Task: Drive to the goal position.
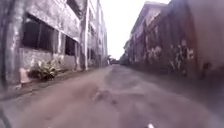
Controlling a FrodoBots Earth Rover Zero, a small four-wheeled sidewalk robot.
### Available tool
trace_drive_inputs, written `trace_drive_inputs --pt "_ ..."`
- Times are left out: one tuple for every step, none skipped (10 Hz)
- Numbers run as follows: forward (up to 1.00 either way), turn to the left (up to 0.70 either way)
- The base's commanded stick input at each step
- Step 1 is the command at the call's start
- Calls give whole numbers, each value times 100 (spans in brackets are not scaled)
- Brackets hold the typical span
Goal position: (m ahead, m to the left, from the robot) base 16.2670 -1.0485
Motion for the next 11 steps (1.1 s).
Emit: trace_drive_inputs --pt "100 0" --pt "100 0" --pt "100 0" --pt "100 -9" --pt "100 -29" --pt "100 -39" --pt "100 -35" --pt "100 0" --pt "100 0" --pt "100 0" --pt "100 0"
